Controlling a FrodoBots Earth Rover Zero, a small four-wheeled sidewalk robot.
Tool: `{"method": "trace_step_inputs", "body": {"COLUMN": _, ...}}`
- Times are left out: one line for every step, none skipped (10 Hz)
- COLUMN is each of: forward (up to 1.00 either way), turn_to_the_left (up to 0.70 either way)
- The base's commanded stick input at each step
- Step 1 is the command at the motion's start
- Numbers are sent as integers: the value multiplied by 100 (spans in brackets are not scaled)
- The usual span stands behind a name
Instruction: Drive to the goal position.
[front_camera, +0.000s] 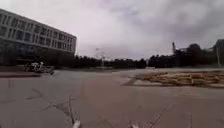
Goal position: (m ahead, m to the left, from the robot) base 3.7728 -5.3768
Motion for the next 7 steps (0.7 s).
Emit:
{"method": "trace_step_inputs", "body": {"forward": 70, "turn_to_the_left": 0}}
{"method": "trace_step_inputs", "body": {"forward": 70, "turn_to_the_left": 0}}
{"method": "trace_step_inputs", "body": {"forward": 70, "turn_to_the_left": 0}}
{"method": "trace_step_inputs", "body": {"forward": 70, "turn_to_the_left": 0}}
{"method": "trace_step_inputs", "body": {"forward": 70, "turn_to_the_left": 0}}
{"method": "trace_step_inputs", "body": {"forward": 70, "turn_to_the_left": 0}}
{"method": "trace_step_inputs", "body": {"forward": 70, "turn_to_the_left": 0}}
